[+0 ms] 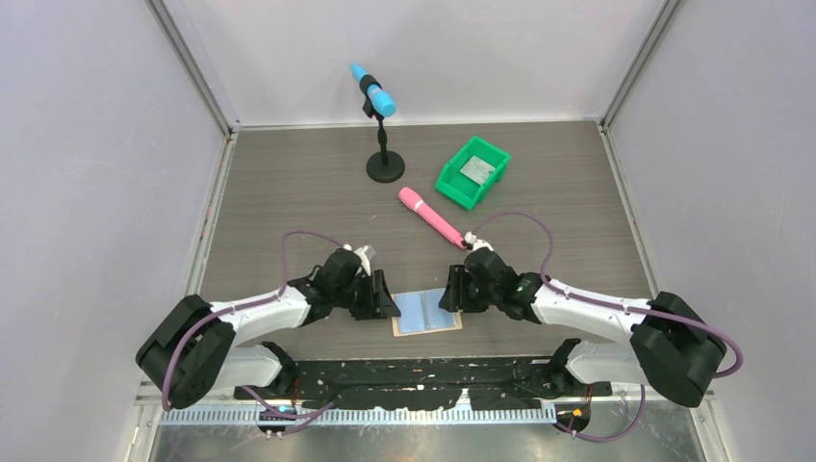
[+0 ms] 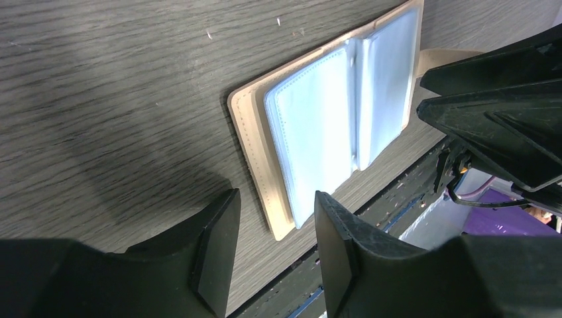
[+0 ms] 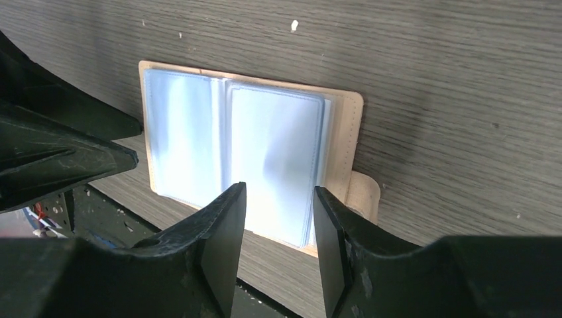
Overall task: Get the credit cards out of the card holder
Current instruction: Remove the credit card from the card holder.
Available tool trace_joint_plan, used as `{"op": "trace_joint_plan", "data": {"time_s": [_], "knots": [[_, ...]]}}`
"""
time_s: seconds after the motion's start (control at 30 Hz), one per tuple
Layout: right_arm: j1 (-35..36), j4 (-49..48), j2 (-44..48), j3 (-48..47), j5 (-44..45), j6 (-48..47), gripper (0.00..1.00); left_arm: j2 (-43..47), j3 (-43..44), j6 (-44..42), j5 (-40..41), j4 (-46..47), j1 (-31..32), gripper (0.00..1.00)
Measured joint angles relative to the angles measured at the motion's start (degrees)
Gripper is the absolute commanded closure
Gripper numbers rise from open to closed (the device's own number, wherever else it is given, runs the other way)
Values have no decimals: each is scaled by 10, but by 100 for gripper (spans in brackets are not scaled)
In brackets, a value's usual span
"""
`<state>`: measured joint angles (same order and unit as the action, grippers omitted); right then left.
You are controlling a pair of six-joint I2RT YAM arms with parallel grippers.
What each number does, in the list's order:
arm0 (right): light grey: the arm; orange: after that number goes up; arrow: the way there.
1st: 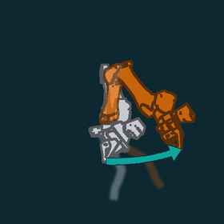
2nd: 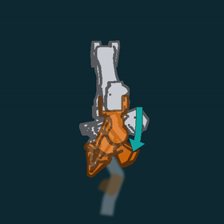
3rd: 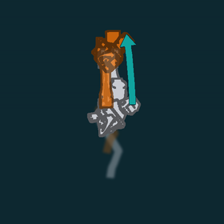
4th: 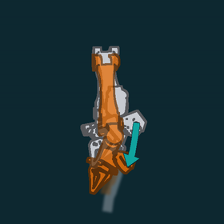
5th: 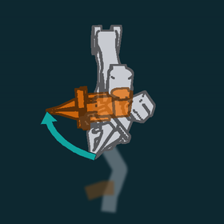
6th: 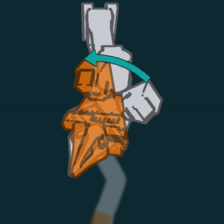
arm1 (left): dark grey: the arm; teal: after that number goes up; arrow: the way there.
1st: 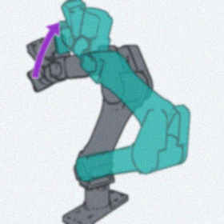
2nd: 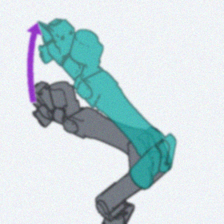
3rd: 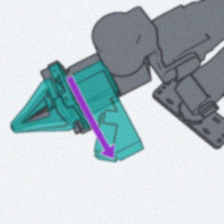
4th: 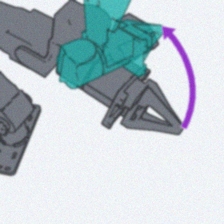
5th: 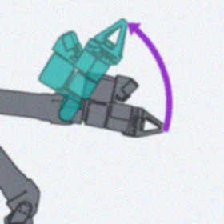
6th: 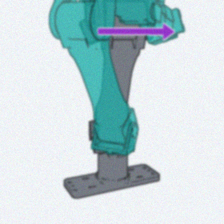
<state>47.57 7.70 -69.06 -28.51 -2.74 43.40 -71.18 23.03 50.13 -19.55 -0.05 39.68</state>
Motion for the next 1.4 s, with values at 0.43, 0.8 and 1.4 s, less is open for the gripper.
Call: {"op": "trace_joint_plan", "data": {"time_s": [0.43,0.8,1.4], "knots": [[0,-30,-40,0,-2,1,52,-11,0,0,-4,14,0,57],[0,-63,-49,5,-27,3,53,-35,1,3,-19,39,-1,63],[1,-193,-47,37,-122,33,57,-36,1,5,-20,41,2,64]]}}
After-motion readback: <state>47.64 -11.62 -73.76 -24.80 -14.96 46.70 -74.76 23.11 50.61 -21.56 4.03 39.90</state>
